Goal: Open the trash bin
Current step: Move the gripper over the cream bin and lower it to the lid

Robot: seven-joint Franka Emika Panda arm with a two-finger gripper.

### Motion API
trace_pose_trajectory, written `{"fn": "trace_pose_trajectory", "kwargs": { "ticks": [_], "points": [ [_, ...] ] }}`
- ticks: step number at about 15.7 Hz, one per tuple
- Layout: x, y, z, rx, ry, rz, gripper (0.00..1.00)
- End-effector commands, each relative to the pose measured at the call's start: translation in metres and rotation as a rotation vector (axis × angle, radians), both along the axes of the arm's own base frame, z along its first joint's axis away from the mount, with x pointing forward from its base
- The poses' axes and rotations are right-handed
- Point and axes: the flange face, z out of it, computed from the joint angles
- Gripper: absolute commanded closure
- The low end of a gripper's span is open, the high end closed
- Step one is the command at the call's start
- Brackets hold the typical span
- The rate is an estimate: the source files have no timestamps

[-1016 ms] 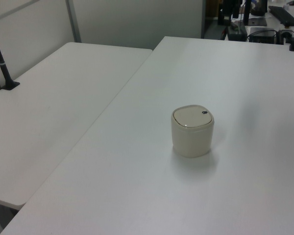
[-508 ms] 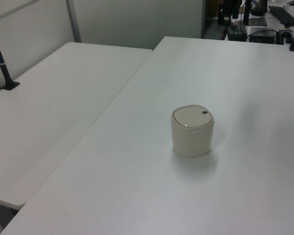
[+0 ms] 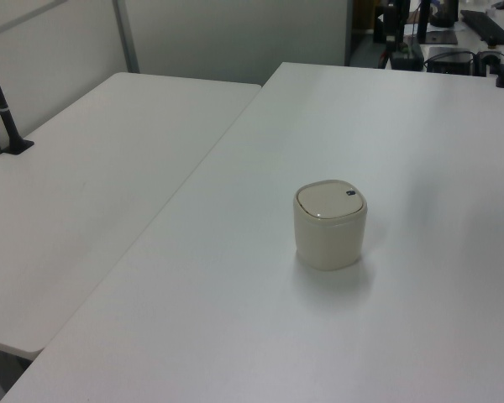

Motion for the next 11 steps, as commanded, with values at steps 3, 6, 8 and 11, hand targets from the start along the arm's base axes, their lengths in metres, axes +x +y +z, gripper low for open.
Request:
{"fn": "trace_pose_trajectory", "kwargs": {
  "ticks": [3,6,8,11],
  "points": [
    [0.019,0.036,0.002,0.130,-0.115,0.095,1.00],
    [0.031,0.098,-0.014,0.130,-0.090,0.159,1.00],
    [0.038,0.144,-0.024,0.122,-0.091,0.168,1.00],
    [0.044,0.199,-0.038,0.103,-0.101,0.151,1.00]
  ]
}}
